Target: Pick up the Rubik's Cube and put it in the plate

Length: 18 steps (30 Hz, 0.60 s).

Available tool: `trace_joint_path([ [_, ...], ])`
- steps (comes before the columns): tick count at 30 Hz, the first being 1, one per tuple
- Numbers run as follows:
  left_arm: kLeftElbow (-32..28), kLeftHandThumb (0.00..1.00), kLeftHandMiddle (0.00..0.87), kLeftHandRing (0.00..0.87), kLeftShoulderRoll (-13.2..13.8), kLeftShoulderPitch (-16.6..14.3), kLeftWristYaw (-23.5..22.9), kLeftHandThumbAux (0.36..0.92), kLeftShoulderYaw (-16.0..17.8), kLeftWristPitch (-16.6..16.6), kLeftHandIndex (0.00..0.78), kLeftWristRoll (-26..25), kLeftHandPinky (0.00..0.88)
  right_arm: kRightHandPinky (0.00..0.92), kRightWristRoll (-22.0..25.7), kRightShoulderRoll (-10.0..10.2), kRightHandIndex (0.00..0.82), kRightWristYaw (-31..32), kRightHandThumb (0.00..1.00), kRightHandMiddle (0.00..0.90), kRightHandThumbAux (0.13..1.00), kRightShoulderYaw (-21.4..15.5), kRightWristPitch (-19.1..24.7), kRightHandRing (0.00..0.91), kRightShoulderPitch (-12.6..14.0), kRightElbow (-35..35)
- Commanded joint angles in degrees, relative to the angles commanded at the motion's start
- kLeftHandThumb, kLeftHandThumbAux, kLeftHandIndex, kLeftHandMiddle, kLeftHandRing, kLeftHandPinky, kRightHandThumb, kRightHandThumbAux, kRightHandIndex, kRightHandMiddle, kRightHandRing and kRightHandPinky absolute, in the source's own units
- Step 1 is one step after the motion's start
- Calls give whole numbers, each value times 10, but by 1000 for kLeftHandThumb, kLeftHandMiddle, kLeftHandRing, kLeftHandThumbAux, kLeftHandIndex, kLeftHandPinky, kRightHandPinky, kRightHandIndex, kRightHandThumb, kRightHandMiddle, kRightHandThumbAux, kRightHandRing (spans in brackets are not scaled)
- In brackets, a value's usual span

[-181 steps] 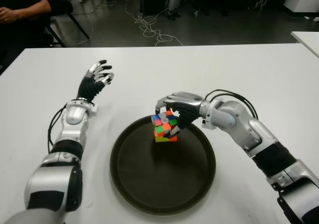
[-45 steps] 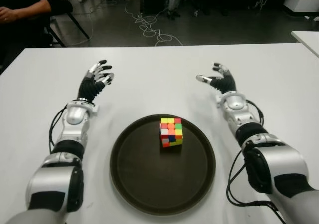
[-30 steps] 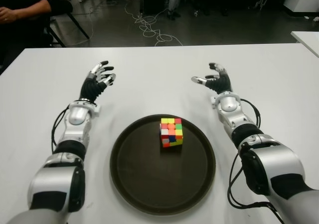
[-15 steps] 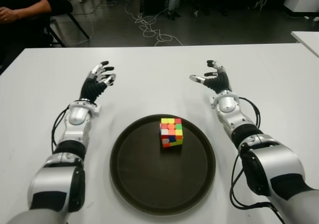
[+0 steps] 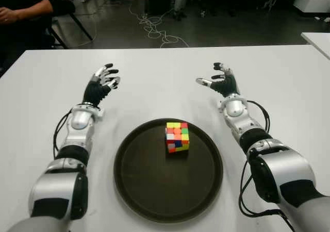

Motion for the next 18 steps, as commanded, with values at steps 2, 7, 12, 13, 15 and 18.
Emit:
trace_joint_path([
  [2,0,196,226,270,0,0,0,629,0,0,144,0,335,349,1,-1,205,1,0,254,716,-1,0,301,0,0],
  [7,-2,193,218,267,-1,1,1,627,-1,-2,143,0,332,352,4,-2,204,4,0,257,735,-4,-1,300,-1,0],
  [12,-3,194,221,264,-2,2,2,631,0,-4,149,-1,323,362,7,-4,214,3,0,267,750,-7,-3,307,-2,-1],
  [13,-3,194,222,264,-2,2,2,632,0,-4,150,-1,322,363,7,-4,215,3,0,268,751,-7,-4,308,-2,-1],
  [15,-3,195,224,264,-3,2,3,635,1,-3,151,-1,322,366,9,-5,219,5,0,272,753,-9,-5,312,-3,-2],
  [18,-4,193,225,264,-3,3,3,639,1,-3,149,-1,324,371,12,-7,221,8,0,274,752,-12,-7,316,-4,-3],
])
